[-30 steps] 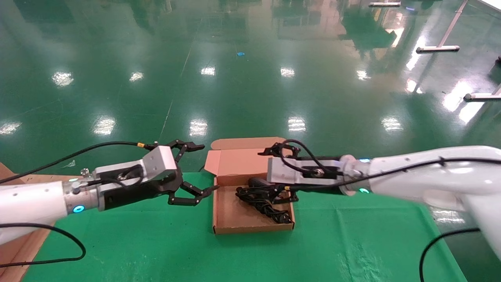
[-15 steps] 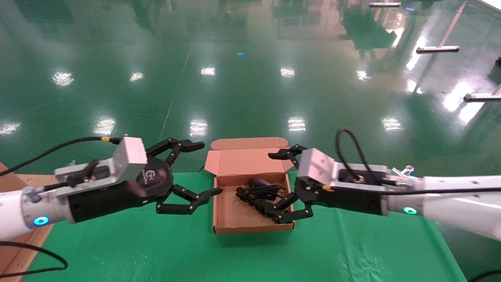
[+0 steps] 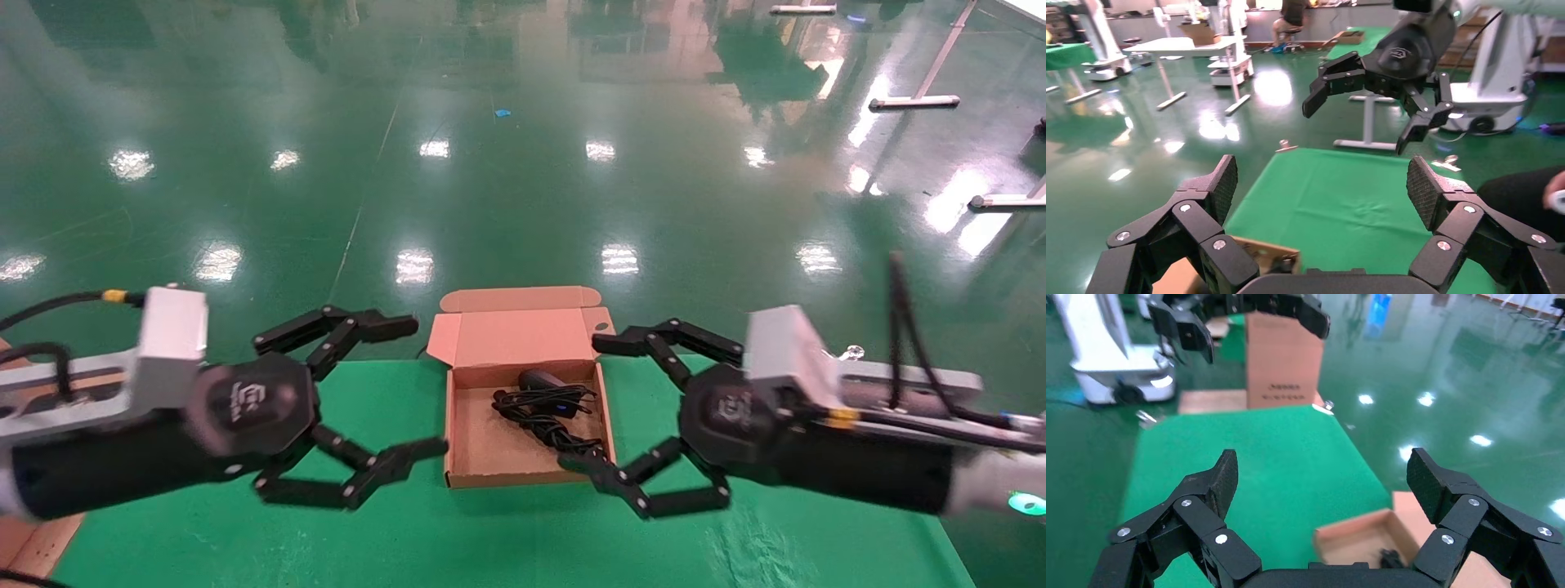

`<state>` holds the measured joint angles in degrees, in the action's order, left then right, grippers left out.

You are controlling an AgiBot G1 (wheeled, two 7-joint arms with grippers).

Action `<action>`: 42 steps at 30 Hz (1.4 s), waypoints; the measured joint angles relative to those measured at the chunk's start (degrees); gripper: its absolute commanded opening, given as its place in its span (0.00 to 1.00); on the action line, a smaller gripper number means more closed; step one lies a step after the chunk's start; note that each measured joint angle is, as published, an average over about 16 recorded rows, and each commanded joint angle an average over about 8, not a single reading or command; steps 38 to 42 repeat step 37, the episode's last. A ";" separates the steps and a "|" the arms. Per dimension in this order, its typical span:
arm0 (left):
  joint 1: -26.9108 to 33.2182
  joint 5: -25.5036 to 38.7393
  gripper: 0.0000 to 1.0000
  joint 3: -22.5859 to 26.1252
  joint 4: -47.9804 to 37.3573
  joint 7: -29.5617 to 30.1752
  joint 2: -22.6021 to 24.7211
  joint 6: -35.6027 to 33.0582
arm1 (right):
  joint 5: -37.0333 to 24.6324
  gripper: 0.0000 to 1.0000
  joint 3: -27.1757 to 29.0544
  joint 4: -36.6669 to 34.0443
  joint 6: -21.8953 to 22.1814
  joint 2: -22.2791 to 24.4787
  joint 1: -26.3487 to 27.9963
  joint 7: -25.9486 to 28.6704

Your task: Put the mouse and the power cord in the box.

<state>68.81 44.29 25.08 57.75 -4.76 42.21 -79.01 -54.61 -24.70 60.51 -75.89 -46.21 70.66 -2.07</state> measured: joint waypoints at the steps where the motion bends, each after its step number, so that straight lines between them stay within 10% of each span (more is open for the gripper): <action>1: -0.48 -0.16 1.00 -0.60 1.06 1.04 -0.48 -0.45 | 0.82 1.00 0.56 0.84 -0.63 0.72 -0.59 0.83; 18: -7.17 -2.40 1.00 -9.07 16.05 15.30 -7.12 -6.63 | 12.91 1.00 8.75 13.21 -9.91 11.28 -9.20 12.58; 42: -7.51 -2.59 1.00 -9.45 16.65 15.95 -7.44 -6.94 | 13.57 1.00 9.20 13.86 -10.39 11.86 -9.68 13.24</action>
